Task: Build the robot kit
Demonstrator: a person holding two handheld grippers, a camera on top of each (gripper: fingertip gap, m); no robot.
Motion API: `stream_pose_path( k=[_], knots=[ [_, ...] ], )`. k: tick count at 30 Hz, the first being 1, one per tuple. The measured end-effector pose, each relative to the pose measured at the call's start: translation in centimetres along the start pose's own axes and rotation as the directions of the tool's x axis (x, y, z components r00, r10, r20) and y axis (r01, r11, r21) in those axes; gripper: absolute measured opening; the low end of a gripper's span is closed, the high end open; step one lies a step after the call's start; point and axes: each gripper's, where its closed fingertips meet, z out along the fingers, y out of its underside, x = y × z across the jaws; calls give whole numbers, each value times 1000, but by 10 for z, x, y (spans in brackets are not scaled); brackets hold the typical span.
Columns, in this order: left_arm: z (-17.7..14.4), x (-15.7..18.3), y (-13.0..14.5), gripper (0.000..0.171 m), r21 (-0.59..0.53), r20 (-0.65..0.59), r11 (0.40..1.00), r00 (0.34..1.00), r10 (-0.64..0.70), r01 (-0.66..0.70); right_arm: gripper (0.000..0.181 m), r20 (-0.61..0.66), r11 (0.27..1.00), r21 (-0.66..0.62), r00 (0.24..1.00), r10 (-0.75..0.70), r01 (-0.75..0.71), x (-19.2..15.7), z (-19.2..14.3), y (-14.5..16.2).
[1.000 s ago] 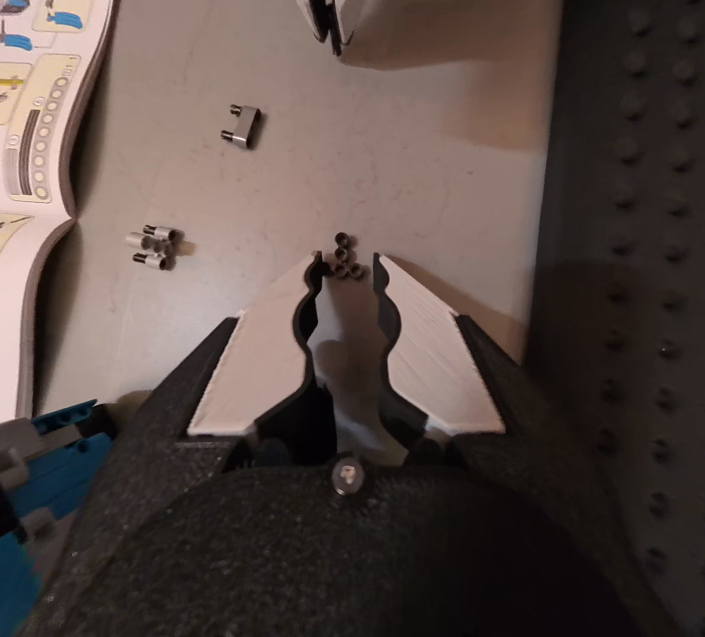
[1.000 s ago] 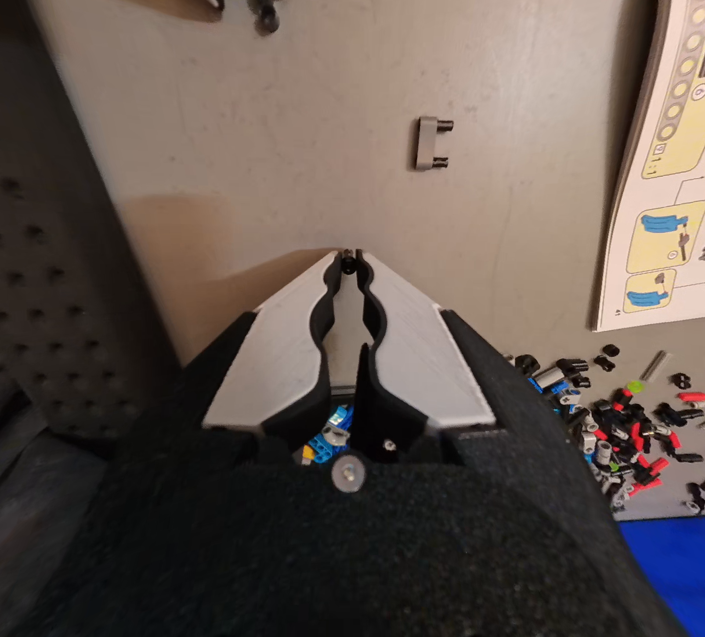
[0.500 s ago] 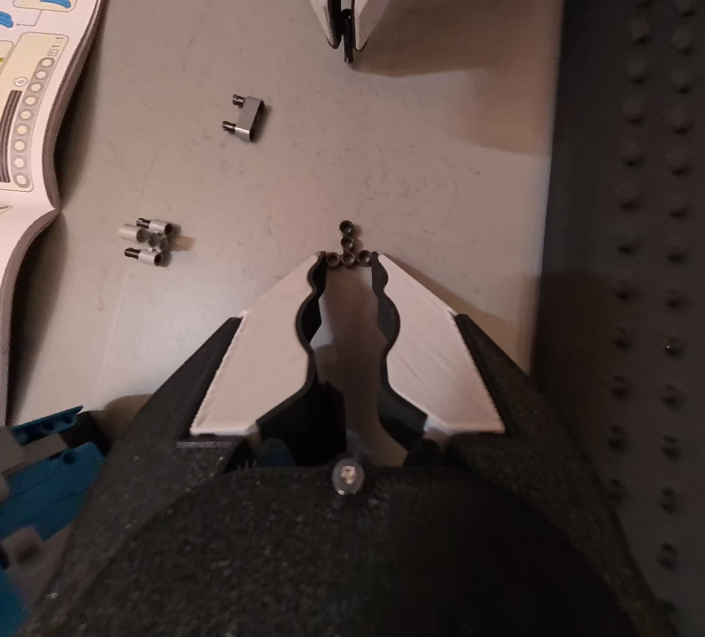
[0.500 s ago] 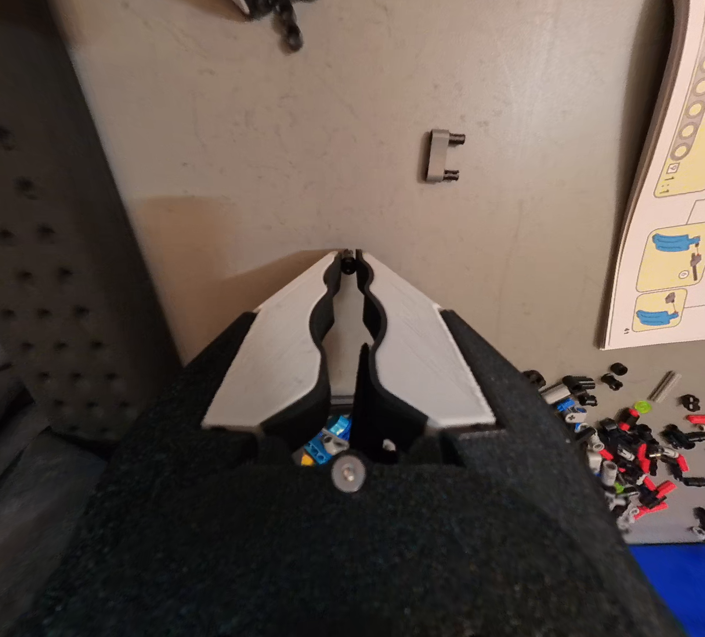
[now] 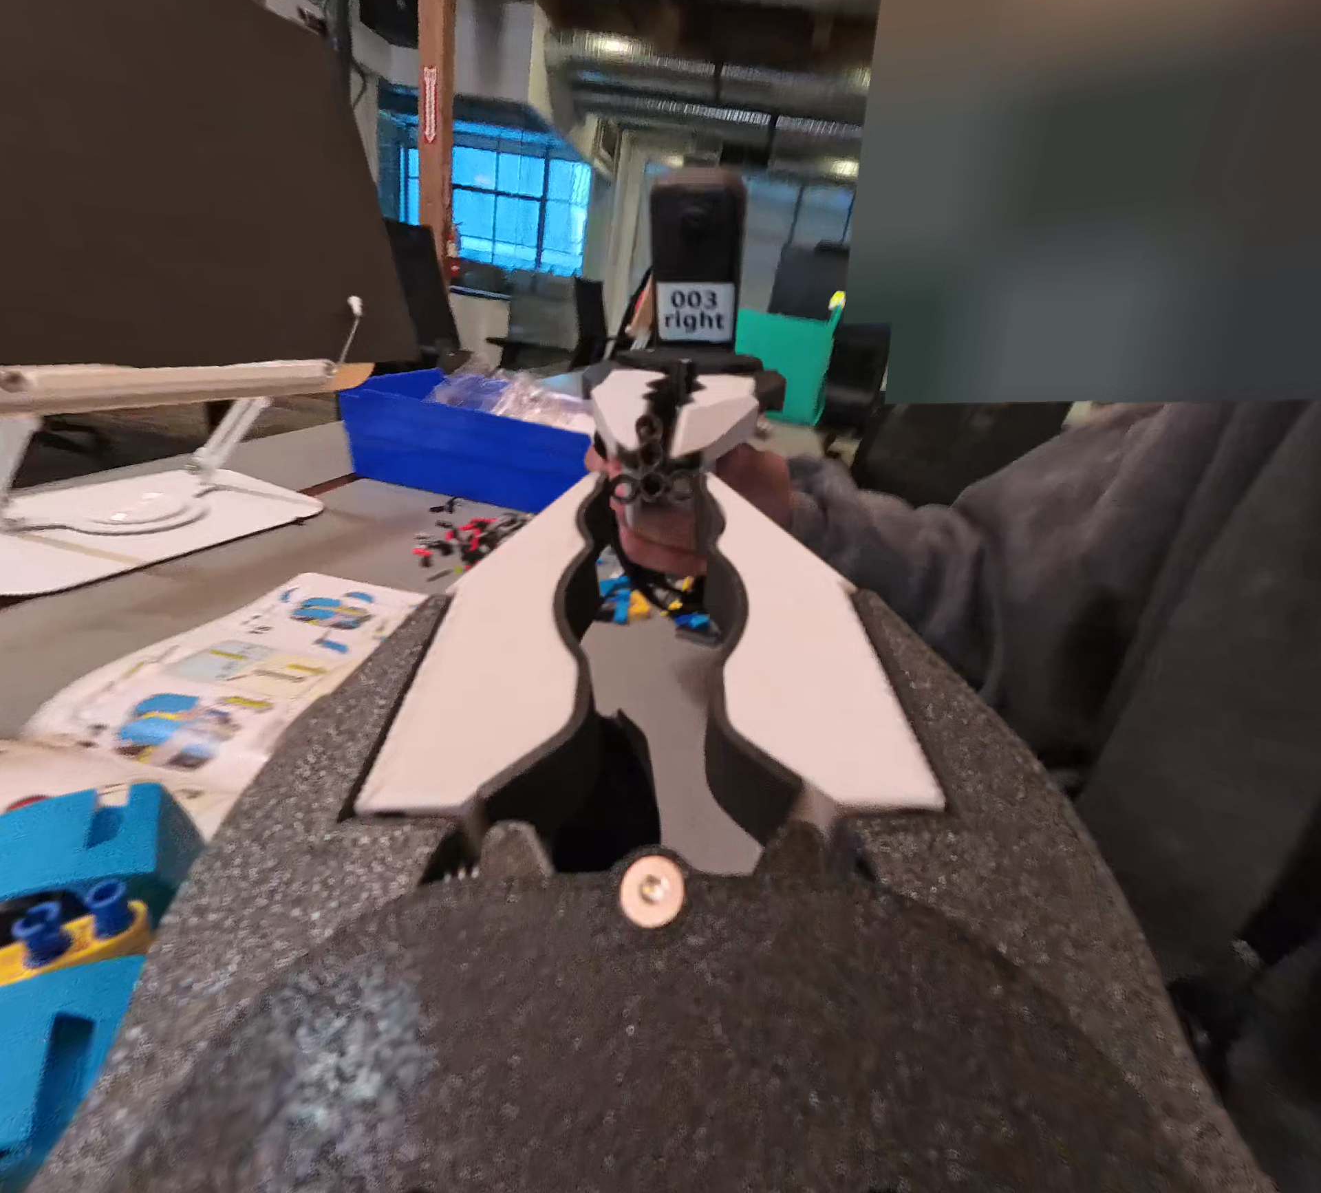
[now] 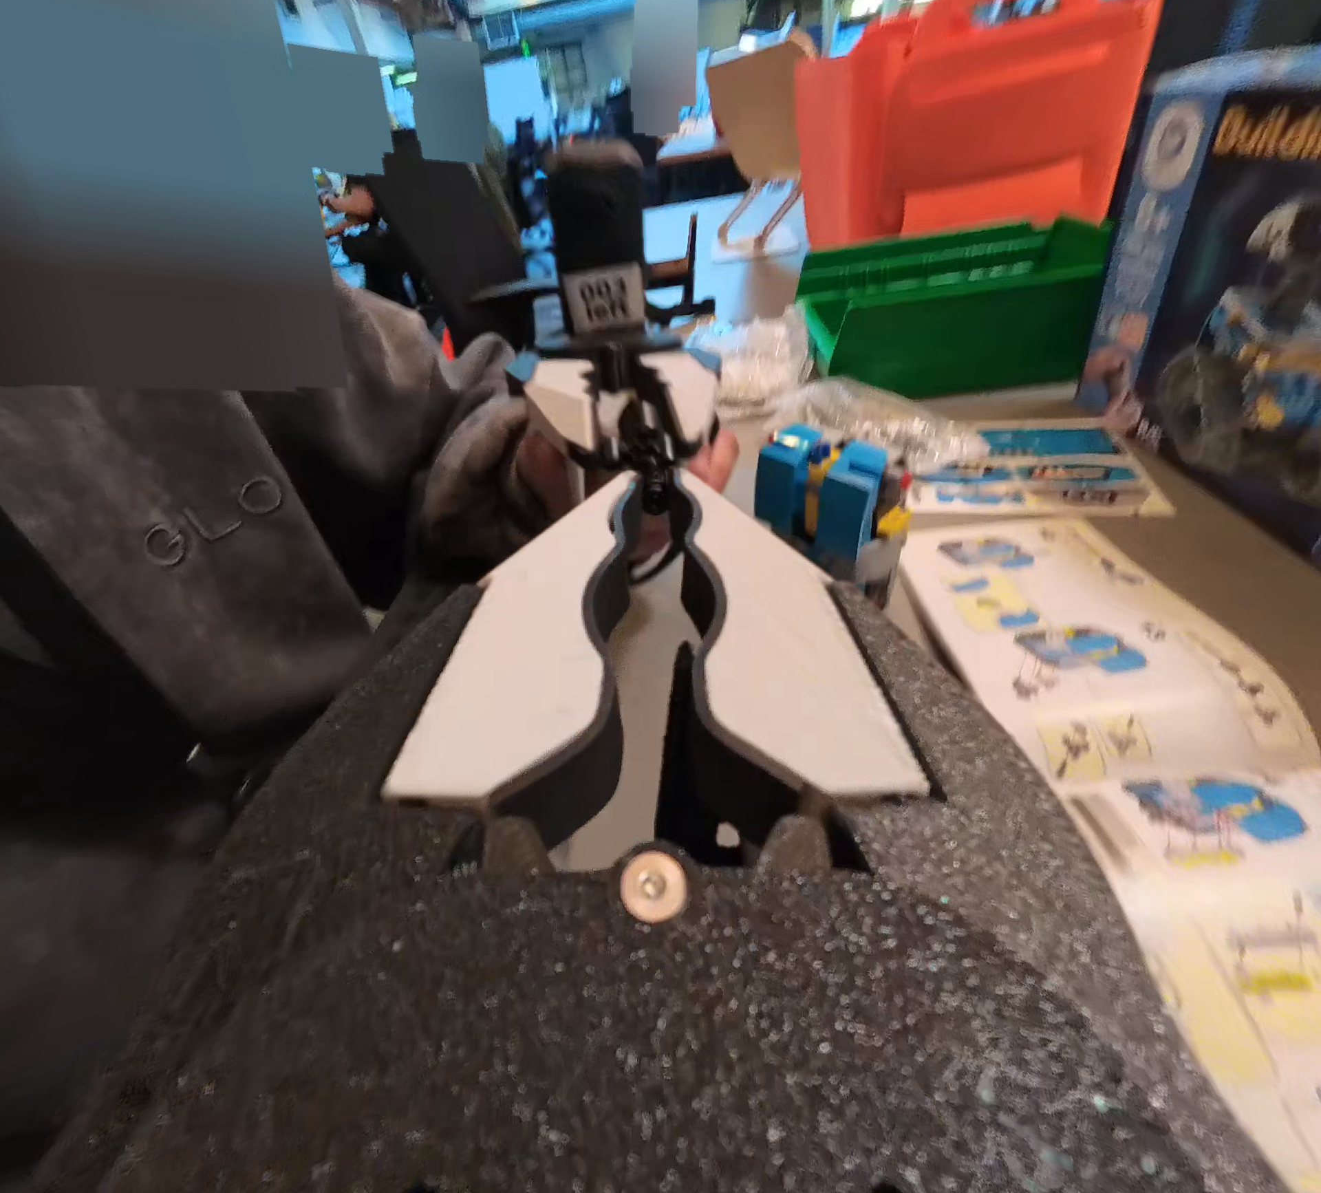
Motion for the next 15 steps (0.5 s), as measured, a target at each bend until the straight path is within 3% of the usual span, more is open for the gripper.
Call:
stream_pose_path(
  k=[5,15],
  knots=[
    [-8,3,-21,23,133,-138,962,966,-221,239,6,-122,988,73,985,-125,134,-8,4,-24],
    [-17,0,-37,23,218,-257,868,884,-391,447,6,-279,954,112,930,-238,278,-14,19,-37]
  ],
)
